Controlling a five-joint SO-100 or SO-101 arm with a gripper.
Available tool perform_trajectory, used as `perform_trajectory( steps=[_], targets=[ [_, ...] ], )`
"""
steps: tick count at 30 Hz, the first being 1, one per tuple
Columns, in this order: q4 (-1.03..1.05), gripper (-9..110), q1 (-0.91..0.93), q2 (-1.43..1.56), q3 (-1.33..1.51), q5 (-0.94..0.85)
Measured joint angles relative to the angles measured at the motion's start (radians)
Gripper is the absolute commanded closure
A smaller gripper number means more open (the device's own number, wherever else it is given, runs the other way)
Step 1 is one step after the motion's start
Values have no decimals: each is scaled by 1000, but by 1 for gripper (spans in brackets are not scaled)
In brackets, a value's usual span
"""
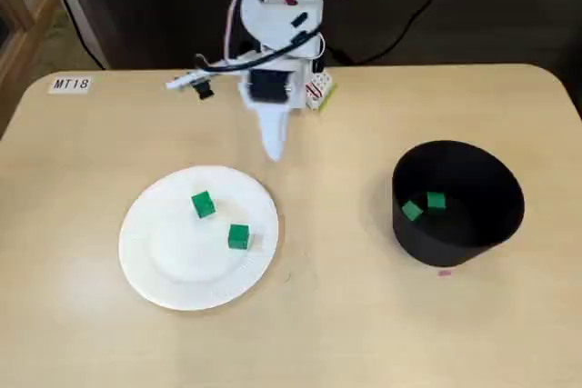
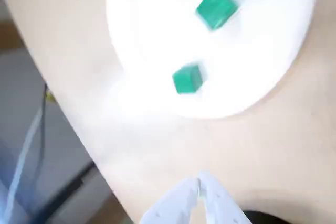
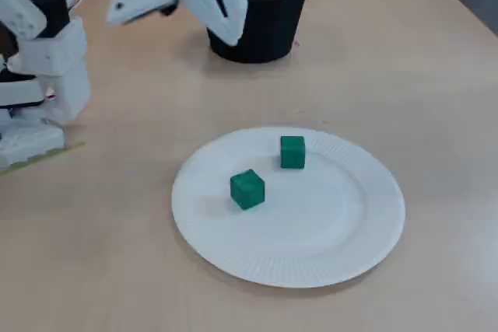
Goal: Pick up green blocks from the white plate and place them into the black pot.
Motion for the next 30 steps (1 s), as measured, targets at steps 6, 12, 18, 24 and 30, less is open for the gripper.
perform_trajectory(
  steps=[6,12,18,24,30],
  targets=[
    [21,104,127,-94,11,227],
    [48,90,215,-210,9,290],
    [48,69,256,-354,-32,241],
    [46,63,258,-457,-72,213],
    [3,65,259,-529,-77,206]
  ],
)
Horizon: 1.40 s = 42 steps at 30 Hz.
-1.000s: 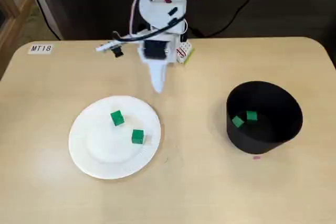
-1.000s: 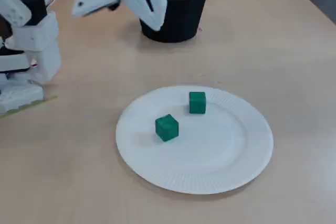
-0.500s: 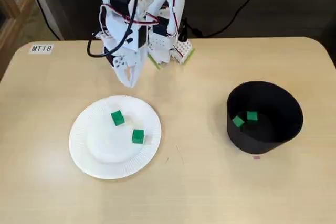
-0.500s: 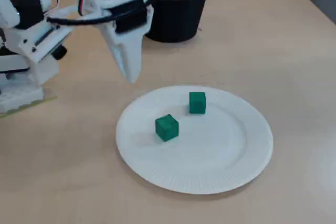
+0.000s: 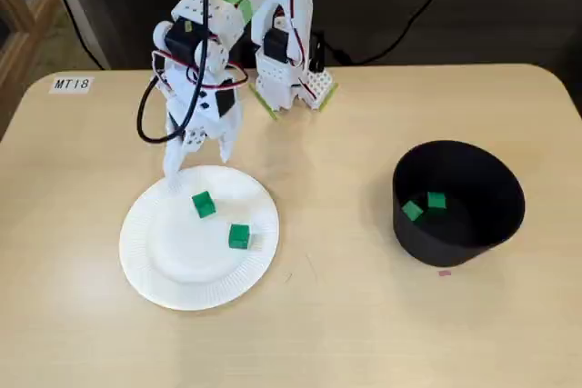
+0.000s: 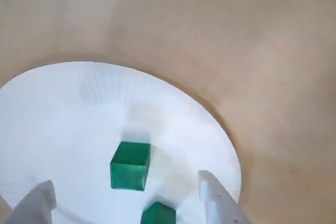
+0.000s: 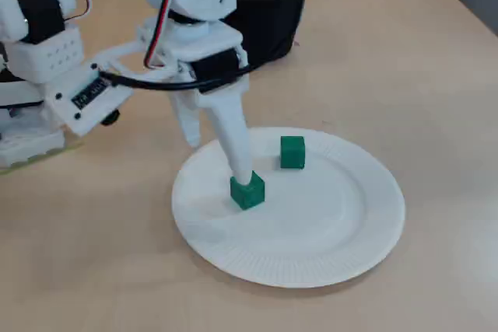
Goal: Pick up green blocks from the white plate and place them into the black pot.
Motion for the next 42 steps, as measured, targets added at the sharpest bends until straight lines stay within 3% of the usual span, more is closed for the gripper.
perform_trajectory(
  steps=[15,18,20,32,37,42],
  targets=[
    [-215,76,-44,-163,-2,14],
    [-265,89,-44,-192,-2,14],
    [-304,104,-44,-206,-2,20],
    [-572,104,-84,-232,-2,0],
    [-730,104,-110,-34,0,-57],
    [-850,104,-253,221,8,-64]
  ],
)
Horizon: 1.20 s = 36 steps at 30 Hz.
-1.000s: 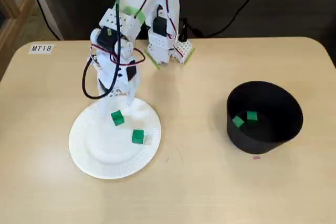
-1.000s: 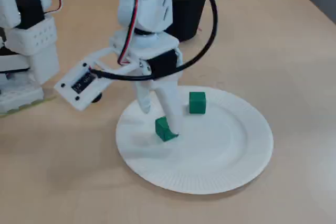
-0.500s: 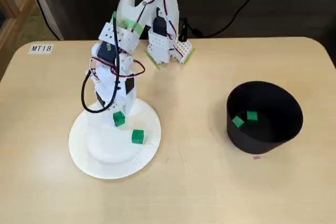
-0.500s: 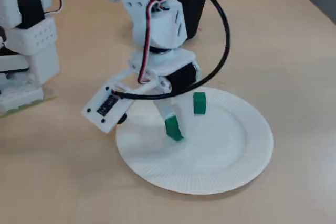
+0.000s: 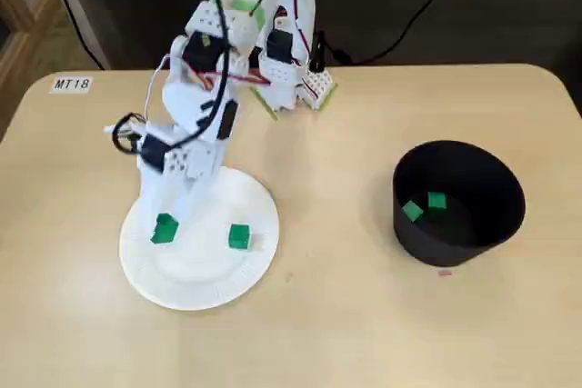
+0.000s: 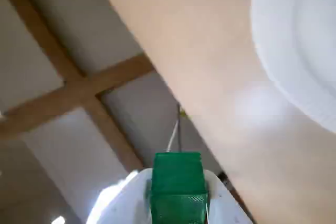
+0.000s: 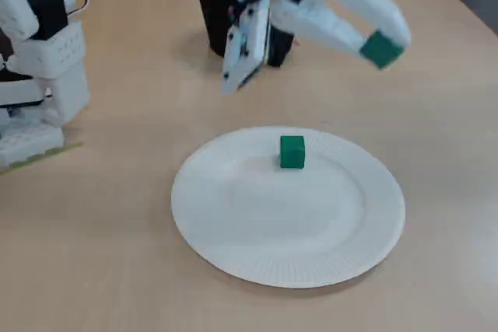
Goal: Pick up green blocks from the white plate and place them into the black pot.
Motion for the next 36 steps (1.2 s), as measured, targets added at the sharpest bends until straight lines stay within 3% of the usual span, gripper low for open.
perform_trajectory(
  steps=[10,19,24,36],
  targets=[
    [-314,104,-531,405,345,-38],
    [-299,104,-827,342,426,-288],
    [-60,104,-911,209,264,-387],
    [670,104,-986,-275,-483,-554]
  ],
)
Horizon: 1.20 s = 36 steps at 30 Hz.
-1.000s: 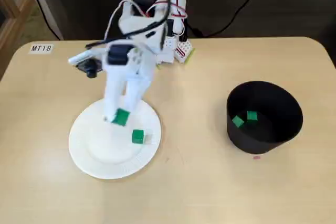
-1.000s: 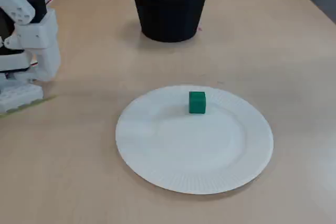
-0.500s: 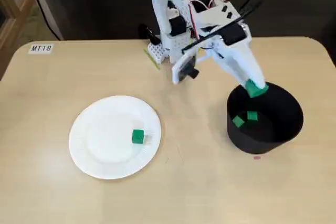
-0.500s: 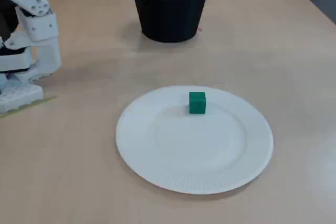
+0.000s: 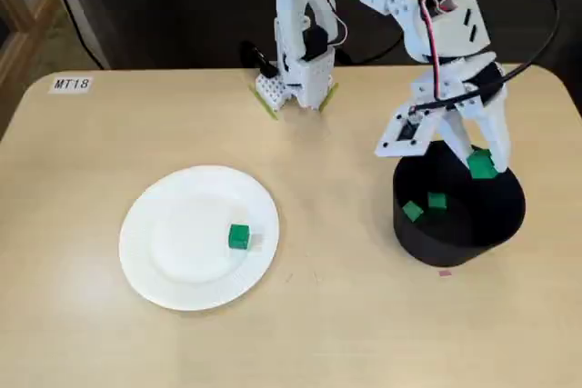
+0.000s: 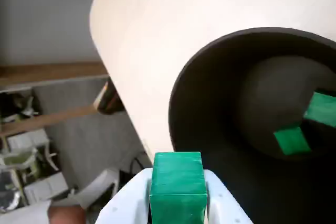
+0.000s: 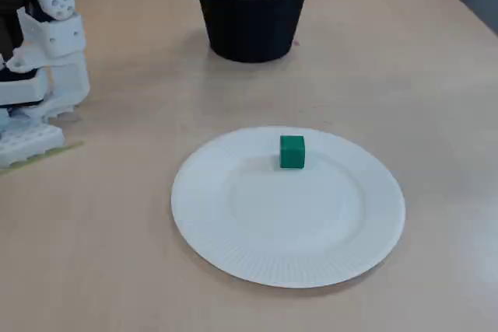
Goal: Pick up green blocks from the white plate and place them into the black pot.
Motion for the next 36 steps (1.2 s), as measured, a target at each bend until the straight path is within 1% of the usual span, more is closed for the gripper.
perform_trajectory(
  steps=[4,9,10,11,12,13,18,19,20,21,23,26,30,33,36],
  targets=[
    [192,104,6,-149,-215,-48],
    [265,103,15,-204,-301,-64],
    [272,92,18,-204,-302,-64],
    [279,78,21,-207,-302,-61],
    [288,67,21,-207,-302,-64],
    [296,63,21,-207,-302,-78],
    [310,62,21,-207,-302,-104],
    [314,63,25,-207,-302,-104],
    [319,67,29,-207,-302,-104],
    [325,75,34,-207,-302,-104],
    [342,100,48,-207,-302,-104],
    [397,104,107,-207,-302,-84],
    [468,104,242,-172,-287,-121],
    [468,104,371,-63,-201,-156],
    [396,104,495,81,-71,-181]
  ],
)
